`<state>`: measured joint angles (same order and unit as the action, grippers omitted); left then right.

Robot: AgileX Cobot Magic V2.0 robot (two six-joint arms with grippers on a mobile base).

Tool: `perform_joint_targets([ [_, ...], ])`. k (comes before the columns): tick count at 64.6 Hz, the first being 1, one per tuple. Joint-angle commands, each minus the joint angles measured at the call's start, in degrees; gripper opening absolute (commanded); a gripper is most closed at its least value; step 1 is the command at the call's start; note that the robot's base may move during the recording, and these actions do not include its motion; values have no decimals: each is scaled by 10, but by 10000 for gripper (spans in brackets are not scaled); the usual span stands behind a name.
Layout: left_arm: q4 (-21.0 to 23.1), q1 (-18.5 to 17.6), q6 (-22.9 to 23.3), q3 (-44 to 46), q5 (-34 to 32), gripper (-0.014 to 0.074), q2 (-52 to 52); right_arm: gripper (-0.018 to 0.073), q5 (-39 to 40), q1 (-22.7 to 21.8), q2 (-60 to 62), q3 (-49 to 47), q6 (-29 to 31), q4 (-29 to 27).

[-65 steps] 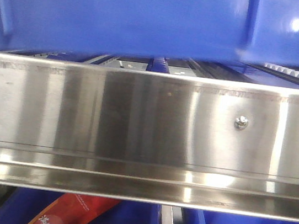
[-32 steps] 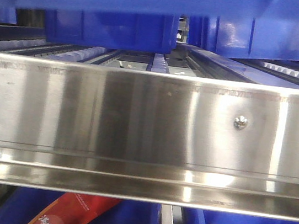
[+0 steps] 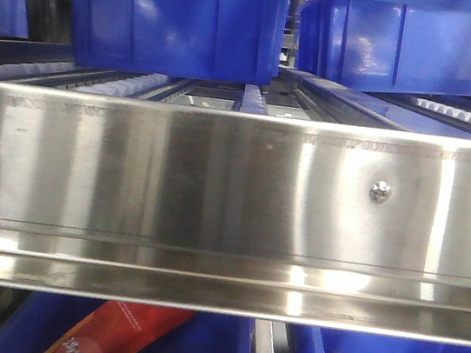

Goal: Move blue bin to conveyor side
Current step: 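Lift the blue bin with both grippers and pull it off the shelf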

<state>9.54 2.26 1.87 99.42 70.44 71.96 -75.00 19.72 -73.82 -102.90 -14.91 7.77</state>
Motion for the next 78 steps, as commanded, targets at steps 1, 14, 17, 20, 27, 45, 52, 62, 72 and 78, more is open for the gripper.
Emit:
perform_joint_targets([
  [1, 4, -2, -1, -26, -65, -17, -43, -79, 50, -1, 41, 6, 0, 35],
  [14, 4, -2, -1, -78, -94, -17, -104, -79, 50, -1, 78, 12, 0, 35],
  [17, 4, -2, -1, -78, -94, -17, -113, -79, 50, -1, 87, 12, 0, 35],
  [20, 4, -2, -1, -78, -94, -17, -120, -79, 50, -1, 92, 12, 0, 35],
  [27, 4, -2, -1, -78, -94, -17, -135, -79, 50, -1, 105, 20, 0, 35],
  [45, 4, -2, -1, -78, -85, -17, -135, -79, 50, -1, 145, 69, 0, 35],
  [52, 4, -2, -1, -78, -85, -17, -135, -79, 50, -1, 145, 69, 0, 35],
  [62, 5, -2, -1, -78, -85, -17, -135, -79, 50, -1, 145, 69, 0, 35],
  [72, 5, -2, -1, -78, -85, -17, -135, -79, 50, -1, 145, 69, 0, 35],
  [78, 5, -2, -1, -78, -86, -17, -135, -79, 50, -1, 145, 69, 0, 35],
])
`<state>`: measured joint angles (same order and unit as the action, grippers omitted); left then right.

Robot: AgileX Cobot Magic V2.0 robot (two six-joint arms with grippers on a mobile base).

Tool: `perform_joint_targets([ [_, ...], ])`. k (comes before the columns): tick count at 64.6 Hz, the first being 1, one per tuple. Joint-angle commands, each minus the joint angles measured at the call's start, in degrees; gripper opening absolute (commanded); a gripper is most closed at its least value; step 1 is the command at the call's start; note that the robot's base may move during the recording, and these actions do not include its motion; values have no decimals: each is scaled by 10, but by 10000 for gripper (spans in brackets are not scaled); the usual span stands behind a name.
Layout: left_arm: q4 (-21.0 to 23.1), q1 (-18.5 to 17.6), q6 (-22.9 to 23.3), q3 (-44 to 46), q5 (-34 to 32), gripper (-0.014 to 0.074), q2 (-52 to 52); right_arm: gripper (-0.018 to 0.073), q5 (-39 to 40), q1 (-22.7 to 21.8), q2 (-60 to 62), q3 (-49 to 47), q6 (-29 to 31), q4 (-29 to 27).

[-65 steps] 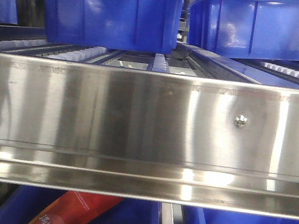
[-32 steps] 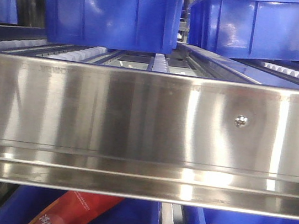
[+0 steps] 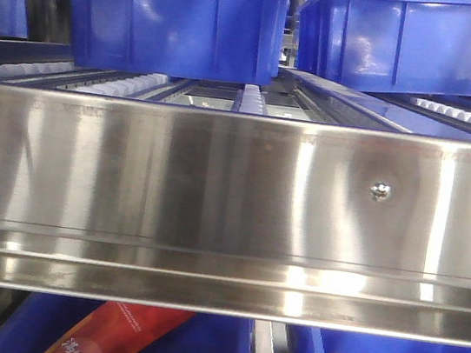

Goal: Move blue bin to conveyor side
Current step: 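Lift the blue bin with both grippers and pull it off the shelf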

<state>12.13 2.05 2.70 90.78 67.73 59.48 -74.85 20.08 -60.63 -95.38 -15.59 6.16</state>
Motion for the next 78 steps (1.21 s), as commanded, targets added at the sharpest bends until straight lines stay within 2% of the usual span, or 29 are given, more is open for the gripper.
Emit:
perform_joint_targets([
  [1, -21, 0, -10, 9, -59, -17, -10, -79, 49, -4, 13, -6, 6, 51],
  [78, -21, 0, -10, 9, -63, -17, -10, -79, 49, -4, 13, -6, 6, 51],
])
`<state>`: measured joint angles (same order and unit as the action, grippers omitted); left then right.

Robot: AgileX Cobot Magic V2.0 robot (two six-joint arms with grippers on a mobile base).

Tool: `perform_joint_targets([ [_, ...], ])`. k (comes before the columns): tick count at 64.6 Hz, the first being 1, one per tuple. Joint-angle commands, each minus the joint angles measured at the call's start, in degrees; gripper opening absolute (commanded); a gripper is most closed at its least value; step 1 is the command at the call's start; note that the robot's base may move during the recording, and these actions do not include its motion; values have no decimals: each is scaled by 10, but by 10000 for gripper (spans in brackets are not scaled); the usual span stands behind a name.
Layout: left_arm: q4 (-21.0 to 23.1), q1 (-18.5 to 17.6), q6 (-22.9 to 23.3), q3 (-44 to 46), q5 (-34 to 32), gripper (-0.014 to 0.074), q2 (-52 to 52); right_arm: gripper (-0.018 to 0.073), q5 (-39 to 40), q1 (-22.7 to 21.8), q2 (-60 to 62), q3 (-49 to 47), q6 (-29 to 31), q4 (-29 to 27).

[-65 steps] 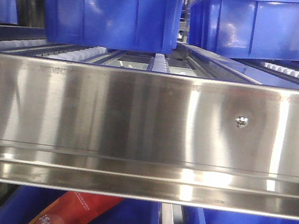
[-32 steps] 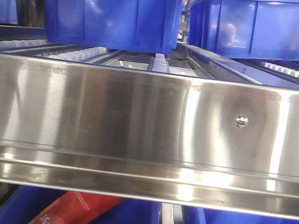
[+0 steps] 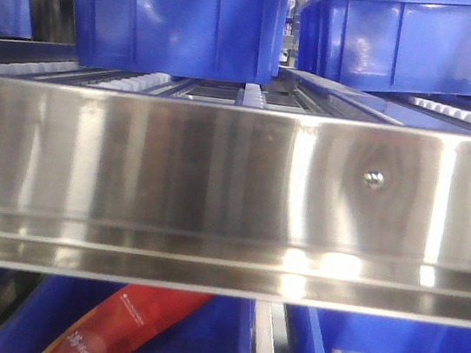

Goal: Move blue bin to conveyor side
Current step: 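Lift the blue bin with both grippers and pull it off the shelf, then hold the blue bin with both grippers while the base drives across the room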

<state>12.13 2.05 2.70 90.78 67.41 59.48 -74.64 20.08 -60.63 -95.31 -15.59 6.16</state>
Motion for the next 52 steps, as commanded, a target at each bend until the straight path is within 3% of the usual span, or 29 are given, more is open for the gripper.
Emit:
perform_joint_targets([
  [1, -21, 0, -10, 9, -59, -17, -10, -79, 47, -4, 13, -7, 6, 51],
  [52, -21, 0, -10, 9, -59, -17, -10, -79, 47, -4, 13, -7, 6, 51],
])
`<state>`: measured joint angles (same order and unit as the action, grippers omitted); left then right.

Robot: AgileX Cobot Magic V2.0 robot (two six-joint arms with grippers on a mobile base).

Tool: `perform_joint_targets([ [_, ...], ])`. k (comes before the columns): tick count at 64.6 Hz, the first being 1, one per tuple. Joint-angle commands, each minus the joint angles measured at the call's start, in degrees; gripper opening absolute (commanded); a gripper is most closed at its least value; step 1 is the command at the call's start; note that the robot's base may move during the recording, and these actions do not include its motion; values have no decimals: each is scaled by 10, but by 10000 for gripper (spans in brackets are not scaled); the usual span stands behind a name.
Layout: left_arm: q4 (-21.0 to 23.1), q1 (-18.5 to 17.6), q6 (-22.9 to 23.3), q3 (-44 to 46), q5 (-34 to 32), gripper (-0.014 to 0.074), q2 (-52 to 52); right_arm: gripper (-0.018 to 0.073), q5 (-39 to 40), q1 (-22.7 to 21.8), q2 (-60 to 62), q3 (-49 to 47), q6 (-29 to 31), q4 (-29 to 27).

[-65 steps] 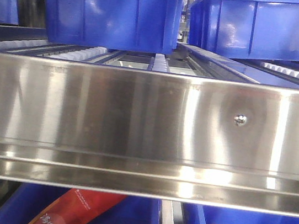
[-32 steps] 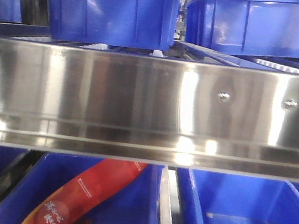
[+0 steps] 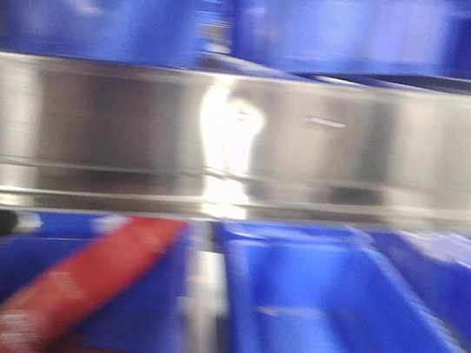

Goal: Move blue bin to conveyor side
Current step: 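Hold the blue bin with both grippers while the base drives across the room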

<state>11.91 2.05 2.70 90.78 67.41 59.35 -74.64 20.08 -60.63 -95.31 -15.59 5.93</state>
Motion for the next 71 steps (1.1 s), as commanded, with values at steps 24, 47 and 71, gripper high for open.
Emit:
perform_joint_targets([
  [24, -19, 0, -10, 9, -59, -17, -9, -79, 47, -4, 13, -7, 6, 54],
  [47, -19, 0, -10, 9, -59, -17, -9, -79, 47, -4, 13, -7, 6, 54],
  [71, -19, 0, -10, 9, -59, -17, -9, -79, 47, -4, 13, -7, 6, 54],
])
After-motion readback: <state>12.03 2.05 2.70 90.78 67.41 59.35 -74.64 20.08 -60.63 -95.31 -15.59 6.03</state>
